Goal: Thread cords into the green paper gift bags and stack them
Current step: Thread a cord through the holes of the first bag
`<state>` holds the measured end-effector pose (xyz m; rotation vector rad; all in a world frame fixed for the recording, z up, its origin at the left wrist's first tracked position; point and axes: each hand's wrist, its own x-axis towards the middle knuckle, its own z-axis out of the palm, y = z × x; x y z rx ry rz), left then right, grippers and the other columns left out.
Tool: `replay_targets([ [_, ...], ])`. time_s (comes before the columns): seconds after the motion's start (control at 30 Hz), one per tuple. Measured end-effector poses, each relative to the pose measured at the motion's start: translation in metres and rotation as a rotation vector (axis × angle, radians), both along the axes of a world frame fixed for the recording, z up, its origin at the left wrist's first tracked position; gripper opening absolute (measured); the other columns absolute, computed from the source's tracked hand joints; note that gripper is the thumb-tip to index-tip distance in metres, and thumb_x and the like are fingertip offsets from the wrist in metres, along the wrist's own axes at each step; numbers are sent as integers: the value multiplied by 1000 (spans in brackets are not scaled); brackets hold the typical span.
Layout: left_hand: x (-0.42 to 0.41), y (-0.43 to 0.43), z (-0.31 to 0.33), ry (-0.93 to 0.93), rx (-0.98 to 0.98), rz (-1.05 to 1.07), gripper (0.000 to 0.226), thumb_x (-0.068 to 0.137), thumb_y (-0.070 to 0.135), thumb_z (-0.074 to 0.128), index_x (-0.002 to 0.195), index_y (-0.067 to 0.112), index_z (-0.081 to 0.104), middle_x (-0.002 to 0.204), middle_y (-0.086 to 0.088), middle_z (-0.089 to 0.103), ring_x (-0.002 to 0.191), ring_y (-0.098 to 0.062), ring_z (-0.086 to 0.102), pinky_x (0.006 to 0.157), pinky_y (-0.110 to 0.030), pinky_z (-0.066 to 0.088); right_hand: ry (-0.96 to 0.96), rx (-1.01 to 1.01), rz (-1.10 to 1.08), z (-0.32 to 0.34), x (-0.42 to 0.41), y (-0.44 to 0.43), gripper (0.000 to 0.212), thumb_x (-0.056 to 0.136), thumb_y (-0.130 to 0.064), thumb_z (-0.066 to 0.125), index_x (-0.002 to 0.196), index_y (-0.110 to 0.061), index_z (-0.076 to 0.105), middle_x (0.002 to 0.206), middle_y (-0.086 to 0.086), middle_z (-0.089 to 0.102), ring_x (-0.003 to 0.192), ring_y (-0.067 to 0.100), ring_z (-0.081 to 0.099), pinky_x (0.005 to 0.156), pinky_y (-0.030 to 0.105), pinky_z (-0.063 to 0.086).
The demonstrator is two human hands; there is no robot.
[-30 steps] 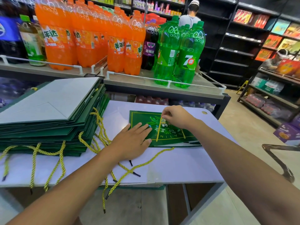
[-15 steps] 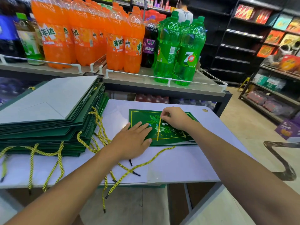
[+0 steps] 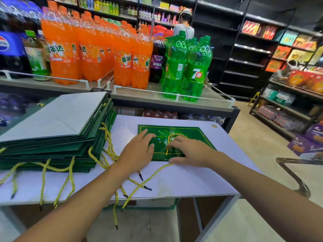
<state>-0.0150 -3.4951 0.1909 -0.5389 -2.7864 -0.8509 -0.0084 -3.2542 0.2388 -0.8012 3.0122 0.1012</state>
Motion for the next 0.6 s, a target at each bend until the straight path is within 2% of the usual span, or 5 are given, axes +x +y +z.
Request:
replay_targets([
  [0.17, -6, -7, 12, -84, 436, 47, 38, 107, 17, 38, 142, 27, 50, 149, 6, 46, 127, -14, 49, 97, -32, 40, 242, 249, 105, -2, 8, -11, 43, 107, -50, 38, 144, -28, 45, 121, -3, 65, 112, 25, 63, 73, 39, 55],
  [0.27, -8, -10, 17, -149, 746, 101, 41, 107, 33, 38, 146, 24, 45, 149, 2, 48, 137, -19, 46, 112, -41, 40, 338, 185, 47, 4, 10, -20, 23, 99, -17, 50, 121, -19, 55, 79, 0, 62, 73, 31, 60, 53, 35, 45],
  [0.37, -7, -12, 20, -95, 808, 105, 45, 106, 37, 36, 149, 28, 42, 147, 3, 51, 133, -16, 50, 107, -35, 42, 637, -25, -96, 24, 5, -25, 11, 85, -11, 56, 89, -18, 63, 49, 0, 43, 41, 30, 43, 37, 28, 32],
  [0.47, -7, -9, 28, -93, 797, 7, 54, 109, 26, 41, 158, 41, 25, 139, 9, 56, 116, -7, 58, 84, -20, 44, 713, -406, -170, 49, 7, -25, 18, 92, -15, 56, 104, -15, 69, 64, 6, 70, 55, 36, 64, 50, 38, 48],
  [0.6, -8, 2, 46, -61, 768, -112, 55, 110, 29, 42, 161, 37, 21, 144, 17, 54, 130, 0, 51, 104, -24, 41, 591, -682, -239, 69, 18, -24, 18, 95, -20, 62, 113, -21, 62, 90, -6, 78, 76, 25, 73, 73, 40, 55],
])
